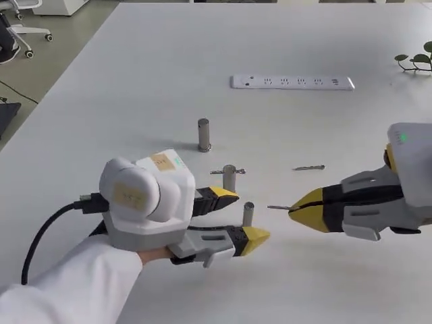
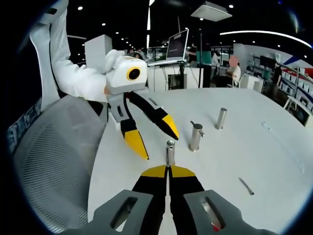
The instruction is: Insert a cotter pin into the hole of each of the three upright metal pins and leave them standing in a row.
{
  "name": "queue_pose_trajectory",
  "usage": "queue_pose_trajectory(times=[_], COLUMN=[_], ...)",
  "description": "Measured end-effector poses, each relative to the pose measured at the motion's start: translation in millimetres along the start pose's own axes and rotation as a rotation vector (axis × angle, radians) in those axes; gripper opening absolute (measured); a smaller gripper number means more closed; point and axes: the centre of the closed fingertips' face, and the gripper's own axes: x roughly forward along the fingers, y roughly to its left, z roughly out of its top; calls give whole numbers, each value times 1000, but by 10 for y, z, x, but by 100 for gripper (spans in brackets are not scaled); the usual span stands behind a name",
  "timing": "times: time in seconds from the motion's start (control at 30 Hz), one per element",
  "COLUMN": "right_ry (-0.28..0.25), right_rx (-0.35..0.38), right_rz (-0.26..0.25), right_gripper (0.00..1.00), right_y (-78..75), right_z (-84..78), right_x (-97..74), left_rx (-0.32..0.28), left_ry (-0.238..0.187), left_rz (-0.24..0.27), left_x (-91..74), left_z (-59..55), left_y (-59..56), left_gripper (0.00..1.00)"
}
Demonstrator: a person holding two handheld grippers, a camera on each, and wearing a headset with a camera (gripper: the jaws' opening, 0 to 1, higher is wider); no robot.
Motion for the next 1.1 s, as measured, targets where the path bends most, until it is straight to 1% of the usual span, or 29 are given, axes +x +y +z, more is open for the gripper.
queue_pose_trajectory(times=[0.07, 0.17, 0.3, 0.37, 0.4, 0.47, 0.5, 0.6, 0.77, 0.83, 0.93, 1.0, 1.1], right_ry=[5, 13, 20, 22, 25, 24, 22, 17, 21, 24, 25, 23, 28], right_rx=[0, -7, -6, -4, -6, -8, -10, -9, -8, -13, -14, -14, -13], right_rz=[4, 10, 15, 19, 21, 26, 27, 28, 28, 25, 28, 27, 28], right_gripper=[0, 0, 0, 0, 0, 0, 0, 0, 0, 0, 0, 0, 0], right_y=[-7, -12, -39, -47, -53, -54, -56, -62, -74, -84, -89, -92, -88], right_z=[-18, -47, -81, -91, -94, -86, -80, -55, -60, -66, -69, -66, -86], right_x=[33, 74, 119, 138, 151, 163, 167, 185, 201, 206, 223, 233, 259], left_rx=[-21, -12, -33, -48, -64, -54, -59, -76, -79, -83, -80, -89, -100], left_ry=[1, 23, 27, 39, 54, 56, 57, 41, 33, 36, 29, 24, 30], left_rz=[15, 35, 33, 30, 30, 42, 44, 58, 62, 60, 71, 76, 77], left_x=[43, 101, 159, 178, 188, 198, 193, 192, 204, 208, 209, 208, 213], left_z=[-39, -110, -154, -188, -225, -241, -243, -222, -215, -223, -220, -223, -248], left_y=[34, 60, 60, 60, 63, 85, 85, 111, 117, 113, 141, 153, 155], left_gripper=[37, 31, 29, 25, 25, 25, 25, 23, 18, 13, 9, 9, 9])
